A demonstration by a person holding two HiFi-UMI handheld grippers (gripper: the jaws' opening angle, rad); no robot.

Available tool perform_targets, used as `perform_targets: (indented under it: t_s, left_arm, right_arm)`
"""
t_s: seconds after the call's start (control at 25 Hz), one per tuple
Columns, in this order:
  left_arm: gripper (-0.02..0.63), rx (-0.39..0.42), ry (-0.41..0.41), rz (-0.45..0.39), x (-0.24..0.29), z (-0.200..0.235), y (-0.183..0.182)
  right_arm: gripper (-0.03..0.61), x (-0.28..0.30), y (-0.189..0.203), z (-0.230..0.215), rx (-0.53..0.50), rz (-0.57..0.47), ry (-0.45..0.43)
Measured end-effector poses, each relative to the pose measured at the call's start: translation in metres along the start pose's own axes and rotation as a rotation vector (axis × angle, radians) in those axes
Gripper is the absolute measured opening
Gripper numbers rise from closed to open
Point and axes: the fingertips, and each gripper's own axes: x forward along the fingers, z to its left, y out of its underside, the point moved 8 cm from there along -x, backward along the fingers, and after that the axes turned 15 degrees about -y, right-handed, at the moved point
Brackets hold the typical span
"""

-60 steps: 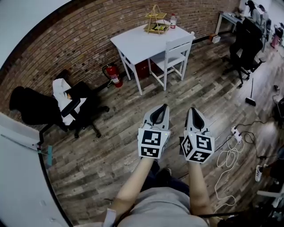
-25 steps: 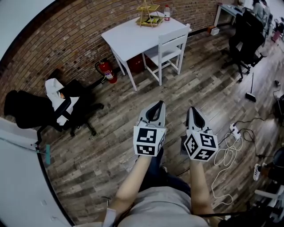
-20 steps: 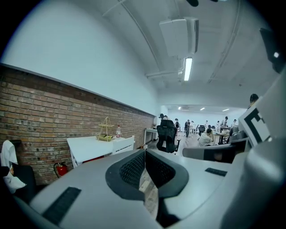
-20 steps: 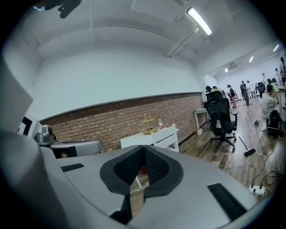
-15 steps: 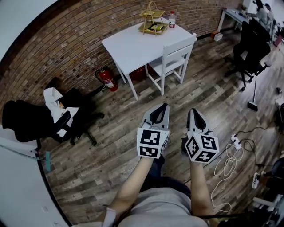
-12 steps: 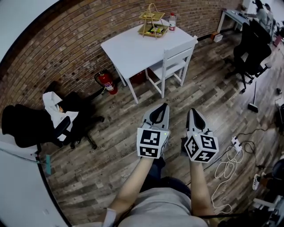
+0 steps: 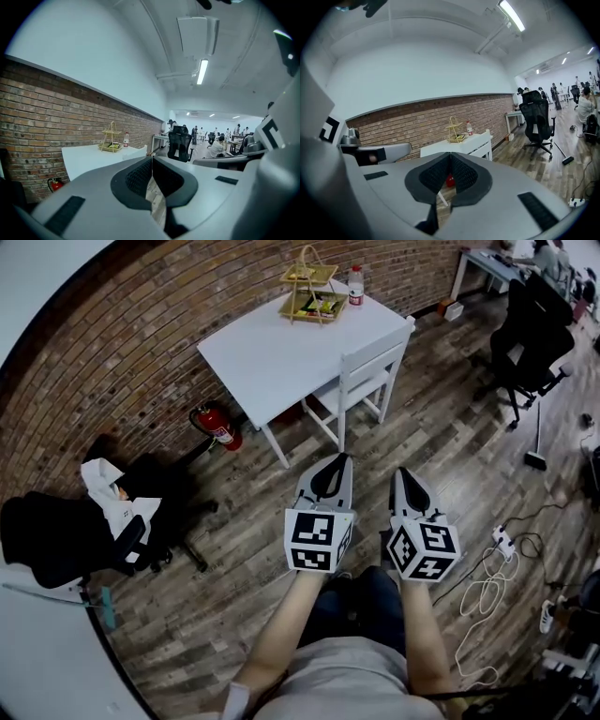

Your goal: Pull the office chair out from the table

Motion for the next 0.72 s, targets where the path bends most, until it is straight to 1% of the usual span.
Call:
perform_targets:
  t_s: [0.2, 0.4, 0.56, 0.72]
  left_arm:
    - [0.018, -0.006, -0.003, 0.018, 0.026, 0.002, 0.002]
    - [0.018, -0.006, -0.025, 0.037, 0.06, 0.002, 0.006]
    - [0.018, -0.004, -0.044, 0.043, 0.103, -0.001, 0.001]
    - [0.017, -0.002, -0.061, 0.049, 0.15, -0.011, -0.008]
  right_arm:
    - [0.015, 0.019, -0.006, -0.019, 0.006, 0.009, 0.0]
    - [0.014, 0.047, -0.011, -0.045, 0.014, 0.023, -0.021]
    - [0.014, 0.08, -0.026, -0.076, 0.011, 0.027, -0.043]
    - [0.014, 0.112, -0.049, -0.116, -0.005, 0.033, -0.058]
